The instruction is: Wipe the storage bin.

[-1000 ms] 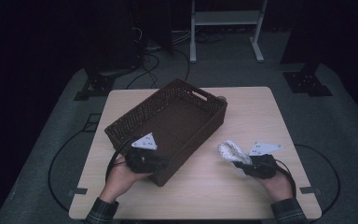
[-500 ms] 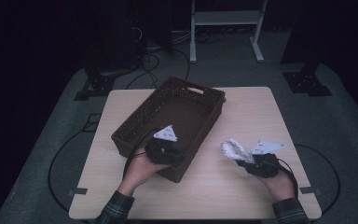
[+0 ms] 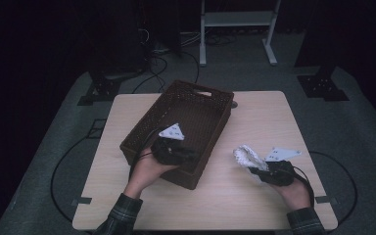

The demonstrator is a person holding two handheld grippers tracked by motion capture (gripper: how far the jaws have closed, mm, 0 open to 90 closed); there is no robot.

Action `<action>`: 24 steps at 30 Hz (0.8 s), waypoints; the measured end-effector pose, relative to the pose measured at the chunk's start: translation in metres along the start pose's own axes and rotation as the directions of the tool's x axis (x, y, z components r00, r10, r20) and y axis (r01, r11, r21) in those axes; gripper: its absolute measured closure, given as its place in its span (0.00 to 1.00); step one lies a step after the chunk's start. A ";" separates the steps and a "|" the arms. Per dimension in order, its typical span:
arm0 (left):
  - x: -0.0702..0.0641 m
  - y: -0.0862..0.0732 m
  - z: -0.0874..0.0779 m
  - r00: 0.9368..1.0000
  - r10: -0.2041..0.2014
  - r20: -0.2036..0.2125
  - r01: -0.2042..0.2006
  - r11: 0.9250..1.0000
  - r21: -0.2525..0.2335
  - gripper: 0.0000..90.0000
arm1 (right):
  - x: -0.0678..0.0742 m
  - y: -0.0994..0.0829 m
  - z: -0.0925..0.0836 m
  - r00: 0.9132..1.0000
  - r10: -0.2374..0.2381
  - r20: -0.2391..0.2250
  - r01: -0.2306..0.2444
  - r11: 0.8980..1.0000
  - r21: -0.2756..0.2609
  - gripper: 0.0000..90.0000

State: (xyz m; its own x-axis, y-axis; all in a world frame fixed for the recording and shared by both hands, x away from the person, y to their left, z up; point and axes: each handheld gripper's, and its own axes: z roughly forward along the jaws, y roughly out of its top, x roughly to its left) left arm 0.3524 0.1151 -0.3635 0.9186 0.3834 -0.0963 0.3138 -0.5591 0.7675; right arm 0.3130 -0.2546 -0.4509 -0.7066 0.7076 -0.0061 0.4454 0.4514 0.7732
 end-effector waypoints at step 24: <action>0.029 -0.061 -0.060 0.996 0.009 -0.085 -0.005 0.999 0.045 0.43 | 0.000 -0.001 0.002 1.000 0.003 -0.004 -0.003 1.000 0.005 0.76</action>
State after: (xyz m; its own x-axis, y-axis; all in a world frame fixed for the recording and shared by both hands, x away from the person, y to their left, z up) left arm 0.3452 0.2044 -0.3748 0.8974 0.4399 -0.0353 0.3201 -0.5936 0.7383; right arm 0.3141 -0.2537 -0.4527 -0.7071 0.7071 -0.0014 0.4502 0.4518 0.7702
